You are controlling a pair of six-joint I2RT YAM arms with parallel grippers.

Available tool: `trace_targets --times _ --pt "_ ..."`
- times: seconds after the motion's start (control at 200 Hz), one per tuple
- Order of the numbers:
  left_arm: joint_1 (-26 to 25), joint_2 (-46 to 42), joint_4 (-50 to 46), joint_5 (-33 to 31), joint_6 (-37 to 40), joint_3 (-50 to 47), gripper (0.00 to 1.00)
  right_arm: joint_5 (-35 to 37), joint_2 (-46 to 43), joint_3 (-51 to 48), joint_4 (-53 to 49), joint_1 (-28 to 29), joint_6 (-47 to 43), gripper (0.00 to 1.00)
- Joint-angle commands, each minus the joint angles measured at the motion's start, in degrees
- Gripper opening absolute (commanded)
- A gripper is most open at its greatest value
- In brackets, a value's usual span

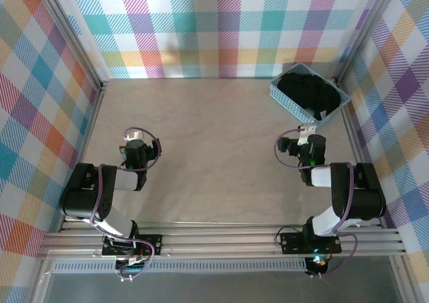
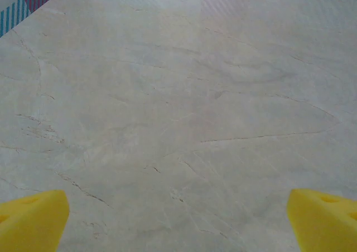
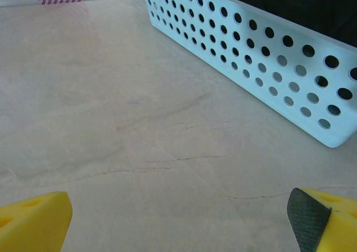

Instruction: Fold and stack the t-shirts

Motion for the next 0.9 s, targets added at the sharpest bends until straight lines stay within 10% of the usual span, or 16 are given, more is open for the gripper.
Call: trace_targets --times 0.0,0.61,0.82,0.895 --pt "-0.17 -0.13 2.07 0.17 0.73 0.73 1.00 -0.54 -0.25 0.70 1.42 0.27 -0.29 1.00" --pt "-0.17 -1.08 2.96 0.30 0.84 0.26 1.00 1.00 -1.75 -0.14 2.99 0.94 -0.78 1.00" --pt "-7.19 -19.50 -12.06 -6.75 0.82 5.75 1.00 15.41 -18.52 16.18 -29.75 8.42 9.09 1.00" --pt "-6.54 -24.33 -41.11 -8.89 -16.16 18.33 1.00 11.60 -17.21 29.49 -49.81 7.39 17.79 1.00"
